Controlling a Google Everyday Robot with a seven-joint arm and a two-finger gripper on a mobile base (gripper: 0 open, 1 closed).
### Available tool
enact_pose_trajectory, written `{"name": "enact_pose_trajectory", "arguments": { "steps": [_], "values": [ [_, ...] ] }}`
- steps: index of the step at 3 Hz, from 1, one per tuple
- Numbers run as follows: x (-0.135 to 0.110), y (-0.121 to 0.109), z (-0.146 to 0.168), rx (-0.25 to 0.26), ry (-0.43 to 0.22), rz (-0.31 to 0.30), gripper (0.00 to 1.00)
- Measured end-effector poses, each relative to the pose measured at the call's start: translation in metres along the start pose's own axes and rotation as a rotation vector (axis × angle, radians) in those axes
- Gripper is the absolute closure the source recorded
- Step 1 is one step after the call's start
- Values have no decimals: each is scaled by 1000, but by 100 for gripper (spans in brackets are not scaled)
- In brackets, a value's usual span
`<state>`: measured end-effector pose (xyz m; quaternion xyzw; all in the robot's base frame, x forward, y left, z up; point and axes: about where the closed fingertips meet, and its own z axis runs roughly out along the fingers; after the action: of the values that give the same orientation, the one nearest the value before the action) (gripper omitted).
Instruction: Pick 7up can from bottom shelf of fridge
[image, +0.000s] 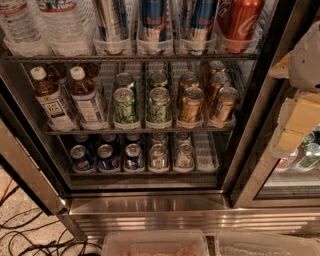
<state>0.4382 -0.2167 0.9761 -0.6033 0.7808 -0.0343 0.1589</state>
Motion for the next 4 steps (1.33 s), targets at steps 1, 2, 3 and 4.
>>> {"name": "enact_pose_trajectory", "arguments": {
  "steps": [1, 2, 3, 4],
  "values": [
    [-1, 0, 0, 1, -2, -1, 0],
    [-4, 9, 24, -25, -18, -15, 0],
    [-8, 27, 61, -48, -50, -28, 0],
    [-12, 53, 100, -57, -119, -18, 0]
  ]
}}
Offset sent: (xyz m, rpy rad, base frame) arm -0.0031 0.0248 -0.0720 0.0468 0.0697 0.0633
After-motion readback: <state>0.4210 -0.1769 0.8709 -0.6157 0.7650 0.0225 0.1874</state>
